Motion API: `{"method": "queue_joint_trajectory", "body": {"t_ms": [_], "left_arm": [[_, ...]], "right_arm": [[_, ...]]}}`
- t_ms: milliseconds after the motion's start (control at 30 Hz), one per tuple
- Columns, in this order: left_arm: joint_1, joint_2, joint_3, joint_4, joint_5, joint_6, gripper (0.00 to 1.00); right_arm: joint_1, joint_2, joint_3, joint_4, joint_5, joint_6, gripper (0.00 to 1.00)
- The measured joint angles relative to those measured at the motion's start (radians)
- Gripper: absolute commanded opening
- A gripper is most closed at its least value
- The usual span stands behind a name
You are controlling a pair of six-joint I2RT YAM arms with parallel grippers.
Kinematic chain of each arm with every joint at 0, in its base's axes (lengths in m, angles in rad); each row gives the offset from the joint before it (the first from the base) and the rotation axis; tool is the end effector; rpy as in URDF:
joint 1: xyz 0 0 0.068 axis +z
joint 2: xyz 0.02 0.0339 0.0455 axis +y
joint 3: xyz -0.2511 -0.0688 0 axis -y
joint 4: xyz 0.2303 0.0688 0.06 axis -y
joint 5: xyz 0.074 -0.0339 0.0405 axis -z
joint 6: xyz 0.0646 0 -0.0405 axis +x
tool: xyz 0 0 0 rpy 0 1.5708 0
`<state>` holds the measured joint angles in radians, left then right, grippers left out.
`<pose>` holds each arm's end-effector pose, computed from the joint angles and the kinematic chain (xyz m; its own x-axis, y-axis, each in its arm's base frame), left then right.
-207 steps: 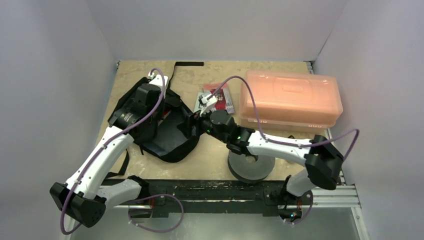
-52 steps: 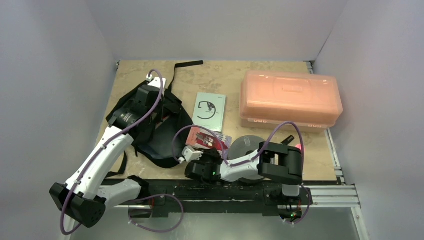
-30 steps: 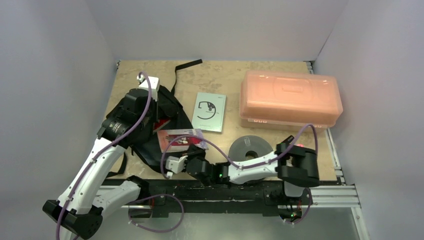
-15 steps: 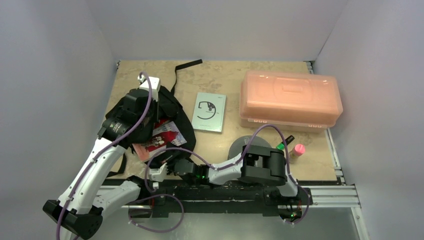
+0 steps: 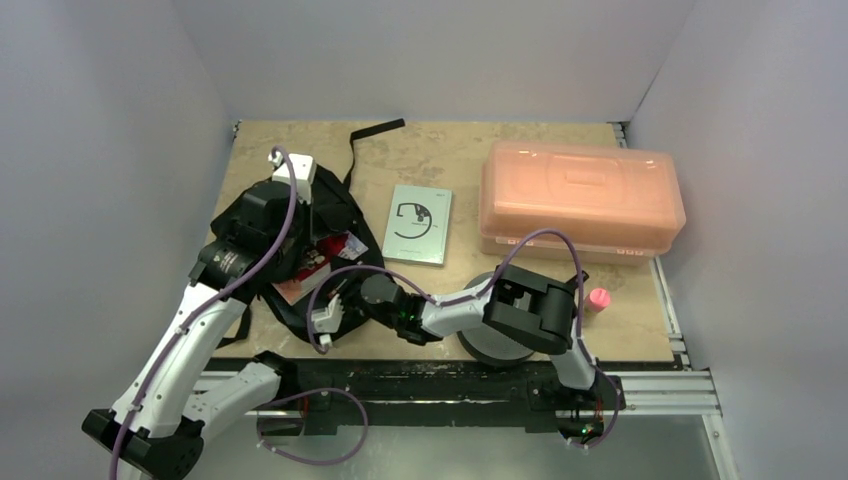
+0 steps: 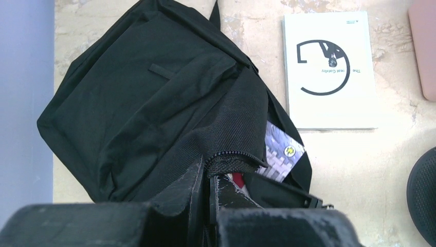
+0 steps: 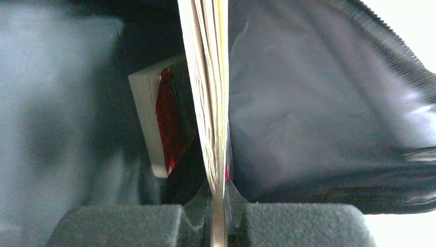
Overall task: Pack the student bag
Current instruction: Place the book in the student bag.
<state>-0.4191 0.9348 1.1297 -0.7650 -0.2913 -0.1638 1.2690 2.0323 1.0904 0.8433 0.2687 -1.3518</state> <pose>0.1898 -0.0643 0.3456 -0.5140 0.0580 -0.8559 0.0863 0.9961 0.0157 0.1506 0.4259 0.1740 0.8155 -0.5464 -0.1907 -0.2115 0.0253 -0.9771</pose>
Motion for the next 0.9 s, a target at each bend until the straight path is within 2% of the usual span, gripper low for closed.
{"method": "queue_joint_trajectory", "body": {"t_ms": [233, 333, 400, 433, 500, 567, 667, 733, 767, 800, 900], "left_arm": [[0.000, -0.025, -0.013, 0.001, -0.012, 0.000, 0.00], [0.000, -0.024, -0.014, 0.001, -0.002, -0.001, 0.00], [0.000, -0.023, -0.014, 0.002, 0.005, -0.001, 0.00], [0.000, -0.021, -0.014, 0.002, 0.010, -0.001, 0.00], [0.000, -0.017, -0.014, 0.002, 0.018, -0.001, 0.00], [0.000, -0.014, -0.014, 0.002, 0.023, -0.001, 0.00], [0.000, -0.013, -0.014, 0.005, 0.024, -0.001, 0.00], [0.000, -0.013, -0.014, 0.010, 0.023, -0.001, 0.00], [0.000, -0.012, -0.014, 0.011, 0.024, -0.001, 0.00], [0.000, -0.011, -0.014, 0.012, 0.024, -0.001, 0.00], [0.000, -0.009, -0.014, 0.015, 0.024, -0.001, 0.00]], "right_arm": [[-0.061, 0.069, 0.074, -0.088, 0.000, 0.000, 0.01], [-0.066, 0.132, 0.124, -0.088, 0.010, -0.002, 0.11], [-0.068, 0.187, 0.177, -0.100, 0.017, 0.001, 0.15], [-0.071, 0.214, 0.209, -0.108, 0.020, 0.004, 0.19], [-0.074, 0.267, 0.272, -0.122, 0.021, 0.011, 0.35], [-0.084, 0.307, 0.326, -0.127, 0.021, 0.015, 0.43], [-0.101, 0.352, 0.401, -0.136, 0.021, 0.016, 0.62], [-0.112, 0.353, 0.404, -0.132, 0.029, 0.020, 0.69], [-0.116, 0.347, 0.394, -0.127, 0.030, 0.028, 0.76], [-0.119, 0.333, 0.372, -0.131, 0.031, 0.044, 0.96], [-0.122, 0.261, 0.290, -0.173, 0.029, 0.108, 0.99]]}}
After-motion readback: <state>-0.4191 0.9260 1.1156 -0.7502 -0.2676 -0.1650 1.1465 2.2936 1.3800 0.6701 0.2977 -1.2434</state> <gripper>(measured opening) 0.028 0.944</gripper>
